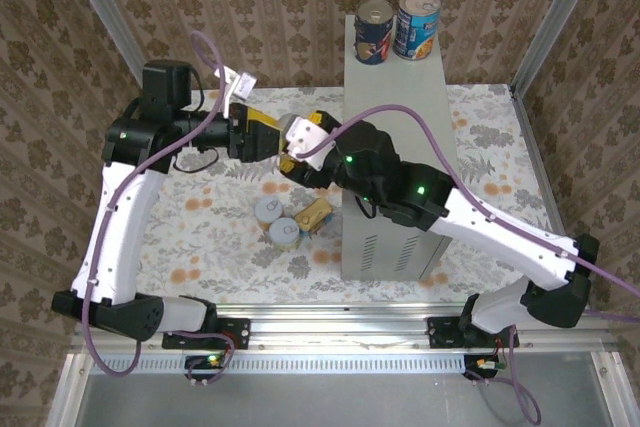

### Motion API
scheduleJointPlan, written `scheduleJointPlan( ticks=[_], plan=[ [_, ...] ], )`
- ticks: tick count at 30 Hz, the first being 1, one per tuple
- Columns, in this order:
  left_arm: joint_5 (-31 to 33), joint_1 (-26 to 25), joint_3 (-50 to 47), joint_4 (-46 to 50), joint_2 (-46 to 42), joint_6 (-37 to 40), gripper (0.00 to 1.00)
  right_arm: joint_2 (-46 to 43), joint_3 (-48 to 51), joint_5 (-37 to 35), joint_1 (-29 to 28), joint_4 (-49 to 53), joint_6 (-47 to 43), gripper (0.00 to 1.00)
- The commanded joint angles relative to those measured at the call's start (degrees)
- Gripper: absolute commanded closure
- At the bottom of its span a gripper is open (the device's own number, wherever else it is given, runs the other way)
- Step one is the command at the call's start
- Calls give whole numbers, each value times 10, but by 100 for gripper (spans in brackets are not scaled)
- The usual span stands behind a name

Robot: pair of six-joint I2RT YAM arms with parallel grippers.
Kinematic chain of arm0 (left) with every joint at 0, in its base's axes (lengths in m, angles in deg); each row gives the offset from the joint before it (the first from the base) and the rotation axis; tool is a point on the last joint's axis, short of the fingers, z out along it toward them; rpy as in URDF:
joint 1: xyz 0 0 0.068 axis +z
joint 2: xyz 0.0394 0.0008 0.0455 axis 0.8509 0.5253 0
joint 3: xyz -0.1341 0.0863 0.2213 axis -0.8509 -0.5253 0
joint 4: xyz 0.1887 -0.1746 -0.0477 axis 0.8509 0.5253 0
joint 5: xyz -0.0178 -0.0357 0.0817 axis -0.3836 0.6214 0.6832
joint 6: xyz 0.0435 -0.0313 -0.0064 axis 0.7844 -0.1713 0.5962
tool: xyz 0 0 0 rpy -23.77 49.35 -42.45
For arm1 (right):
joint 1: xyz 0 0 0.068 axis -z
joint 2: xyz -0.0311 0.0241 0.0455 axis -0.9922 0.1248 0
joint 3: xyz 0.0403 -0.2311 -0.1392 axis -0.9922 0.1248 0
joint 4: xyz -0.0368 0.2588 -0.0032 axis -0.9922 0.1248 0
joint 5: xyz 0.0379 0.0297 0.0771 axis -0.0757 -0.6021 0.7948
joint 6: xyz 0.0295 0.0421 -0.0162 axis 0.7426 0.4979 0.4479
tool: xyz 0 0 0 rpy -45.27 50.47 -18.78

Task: Place and organize the canned foods onto the counter

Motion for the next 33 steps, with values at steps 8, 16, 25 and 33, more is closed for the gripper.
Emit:
scheduleJointPlan(
  ticks=[8, 16, 25, 33],
  plan=[
    [-42, 28, -60, -169, -57, -48, 0, -162, 132, 9, 53, -139, 120, 37],
    [-54, 31, -97, -223, -51, -66, 0, -294, 273, -25, 112, -203, 186, 36],
    [-56, 35, -123, -268, -52, -86, 0, -340, 296, -52, 159, -129, 248, 34],
    [-55, 37, -139, -282, -57, -91, 0, -344, 297, -55, 163, -97, 260, 27]
  ],
)
